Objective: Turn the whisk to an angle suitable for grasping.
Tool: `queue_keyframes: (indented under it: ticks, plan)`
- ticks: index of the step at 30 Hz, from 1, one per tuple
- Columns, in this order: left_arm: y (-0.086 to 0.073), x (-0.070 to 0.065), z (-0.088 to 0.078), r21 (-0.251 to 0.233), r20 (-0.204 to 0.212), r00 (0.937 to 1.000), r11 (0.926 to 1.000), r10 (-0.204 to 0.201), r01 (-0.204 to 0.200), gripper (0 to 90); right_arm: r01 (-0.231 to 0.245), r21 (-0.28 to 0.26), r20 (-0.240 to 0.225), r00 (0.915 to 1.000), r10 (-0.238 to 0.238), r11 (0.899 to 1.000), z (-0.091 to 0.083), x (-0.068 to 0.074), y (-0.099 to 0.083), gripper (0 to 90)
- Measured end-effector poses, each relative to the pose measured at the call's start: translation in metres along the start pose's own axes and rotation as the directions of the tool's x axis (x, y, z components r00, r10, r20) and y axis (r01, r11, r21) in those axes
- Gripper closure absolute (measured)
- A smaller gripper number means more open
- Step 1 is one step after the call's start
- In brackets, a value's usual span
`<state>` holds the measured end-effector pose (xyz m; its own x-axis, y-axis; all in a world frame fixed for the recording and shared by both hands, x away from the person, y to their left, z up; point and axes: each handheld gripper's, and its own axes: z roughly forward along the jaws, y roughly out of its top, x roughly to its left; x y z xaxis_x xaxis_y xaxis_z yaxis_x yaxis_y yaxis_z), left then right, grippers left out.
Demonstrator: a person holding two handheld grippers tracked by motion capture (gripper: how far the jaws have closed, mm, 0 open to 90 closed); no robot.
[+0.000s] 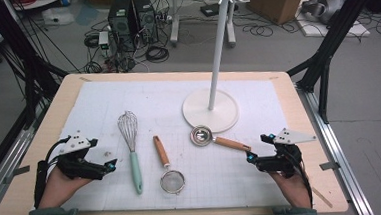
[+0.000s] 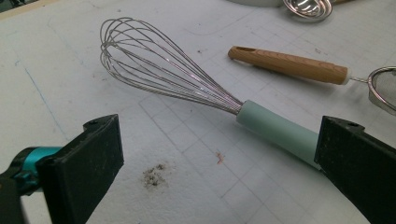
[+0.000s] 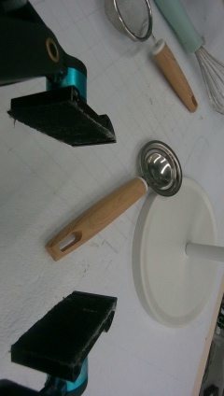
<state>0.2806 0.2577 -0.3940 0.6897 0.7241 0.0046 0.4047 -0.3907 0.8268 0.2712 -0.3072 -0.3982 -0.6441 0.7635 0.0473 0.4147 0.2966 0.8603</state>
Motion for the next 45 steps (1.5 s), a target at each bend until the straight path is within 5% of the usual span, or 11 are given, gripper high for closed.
queue_keyframes:
  ticks: [32, 45]
  plan:
    - [0.003, -0.005, -0.001, 0.004, 0.031, 0.9994, 0.9999, 0.016, -0.016, 3.2, 0.029, 0.018, -0.015, 0.9995, -0.029, 0.999, 0.001, 0.009, 0.003, 17.1]
    - [0.004, -0.009, 0.000, 0.012, 0.052, 0.9980, 0.9992, 0.037, -0.037, 10.7, 0.028, 0.015, -0.023, 0.9993, -0.028, 0.999, 0.002, 0.011, 0.004, 17.1]
